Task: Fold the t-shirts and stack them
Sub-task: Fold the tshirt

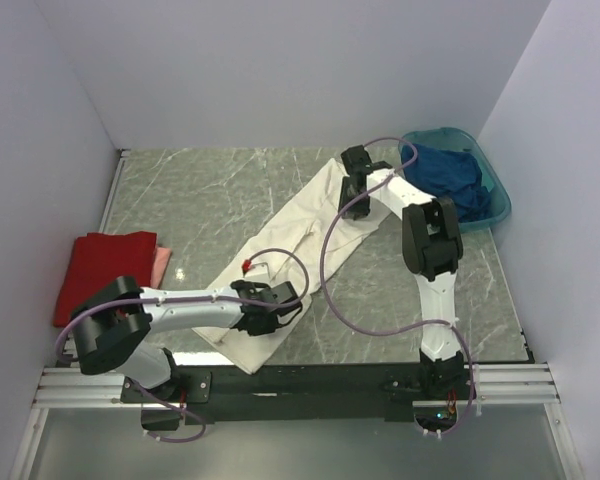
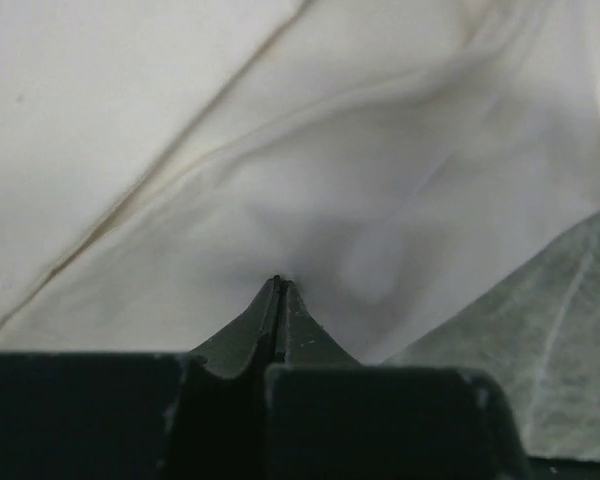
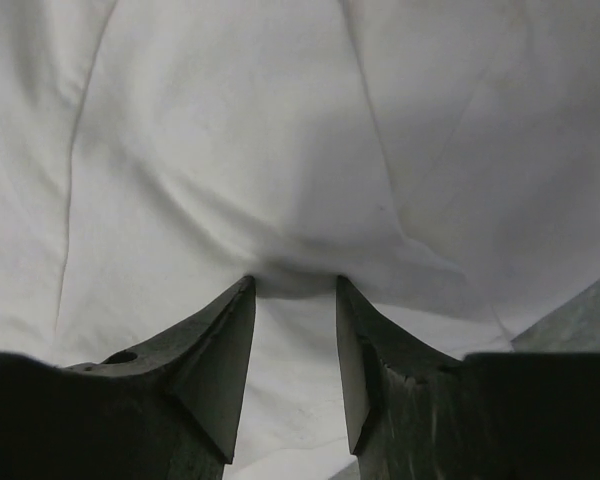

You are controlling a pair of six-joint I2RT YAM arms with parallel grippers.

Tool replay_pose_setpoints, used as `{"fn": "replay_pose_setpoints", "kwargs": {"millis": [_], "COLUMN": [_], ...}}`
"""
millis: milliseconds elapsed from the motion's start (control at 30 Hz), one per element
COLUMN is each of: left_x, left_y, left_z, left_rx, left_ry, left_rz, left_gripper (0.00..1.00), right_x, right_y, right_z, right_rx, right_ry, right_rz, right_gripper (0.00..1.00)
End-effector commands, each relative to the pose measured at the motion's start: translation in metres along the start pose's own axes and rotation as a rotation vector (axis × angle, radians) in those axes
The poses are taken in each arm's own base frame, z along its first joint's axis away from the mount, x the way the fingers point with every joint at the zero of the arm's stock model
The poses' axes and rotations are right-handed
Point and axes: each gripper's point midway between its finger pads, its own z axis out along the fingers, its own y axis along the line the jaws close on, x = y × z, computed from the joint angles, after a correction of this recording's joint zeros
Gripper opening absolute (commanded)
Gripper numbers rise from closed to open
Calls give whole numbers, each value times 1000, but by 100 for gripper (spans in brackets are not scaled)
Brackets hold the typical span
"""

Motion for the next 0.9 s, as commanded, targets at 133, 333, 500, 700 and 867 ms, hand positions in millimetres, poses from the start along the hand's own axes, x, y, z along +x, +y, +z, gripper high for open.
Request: {"fn": "replay_pose_setpoints", "kwargs": {"millis": [133, 333, 500, 700, 867], "left_x": [7, -53, -94, -76, -40], "left_y": [-49, -84, -85, -52, -19], "left_z": [-23, -29, -23, 3, 16], "left_rx": [118, 223, 222, 143, 108], "left_ry": [98, 54, 17, 63, 108], "left_rz": [27, 17, -8, 18, 27], "left_gripper": [8, 9, 9, 6, 2], "right_x": [-27, -69, -91, -116, -128], "right_y": [-2, 22, 33, 43, 39], "right_z": [35, 45, 41, 5, -43], "right_rx": [29, -38, -137, -210, -197], "right_ry": [22, -17, -90, -167, -245], "right_rz": [-70, -131, -108, -54, -20], "right_gripper": [44, 46, 53, 54, 54]}}
